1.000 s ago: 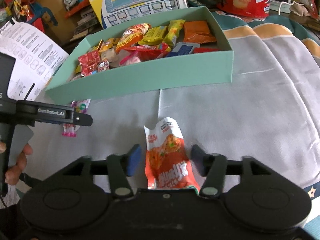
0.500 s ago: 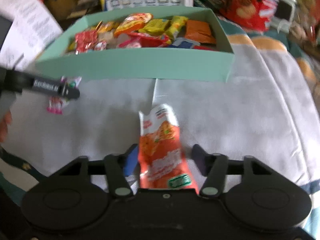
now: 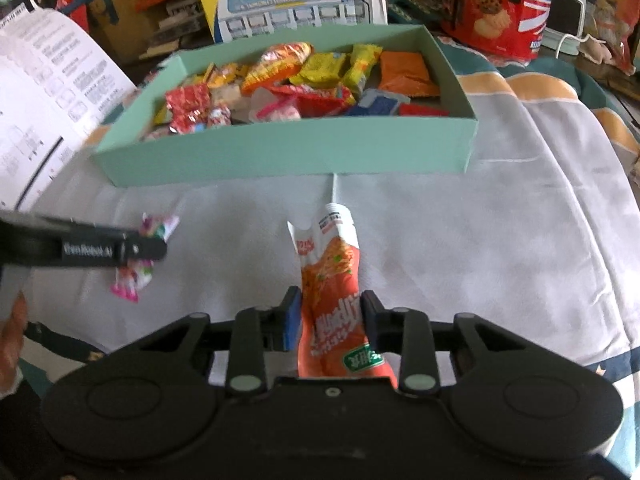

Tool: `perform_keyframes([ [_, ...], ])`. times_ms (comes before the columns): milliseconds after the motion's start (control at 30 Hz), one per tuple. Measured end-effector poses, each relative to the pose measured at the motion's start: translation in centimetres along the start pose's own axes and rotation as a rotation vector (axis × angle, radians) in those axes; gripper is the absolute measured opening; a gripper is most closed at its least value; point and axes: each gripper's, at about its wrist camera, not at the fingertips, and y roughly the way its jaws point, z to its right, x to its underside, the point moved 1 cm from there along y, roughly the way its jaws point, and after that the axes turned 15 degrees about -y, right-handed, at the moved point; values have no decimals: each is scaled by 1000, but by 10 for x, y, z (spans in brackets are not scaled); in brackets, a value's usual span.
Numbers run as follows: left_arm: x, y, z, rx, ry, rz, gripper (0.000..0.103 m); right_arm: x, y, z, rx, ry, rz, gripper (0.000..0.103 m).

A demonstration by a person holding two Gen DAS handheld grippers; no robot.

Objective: Organize snacks

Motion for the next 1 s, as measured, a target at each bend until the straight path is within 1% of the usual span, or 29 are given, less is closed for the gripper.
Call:
perform_keyframes([
  [267, 5, -24, 3, 16, 7, 24, 29, -3, -22, -2, -27, 15, 60, 31],
  [633, -6, -56, 18, 57, 40, 69, 30, -21, -35, 1, -31, 22, 129, 31],
  [800, -25, -65, 26, 76, 66, 104, 30, -37, -37, 13, -27, 37, 161, 31],
  [1000, -71, -64, 37, 68, 76, 161, 30, -70, -34, 39, 7, 58, 210, 31],
])
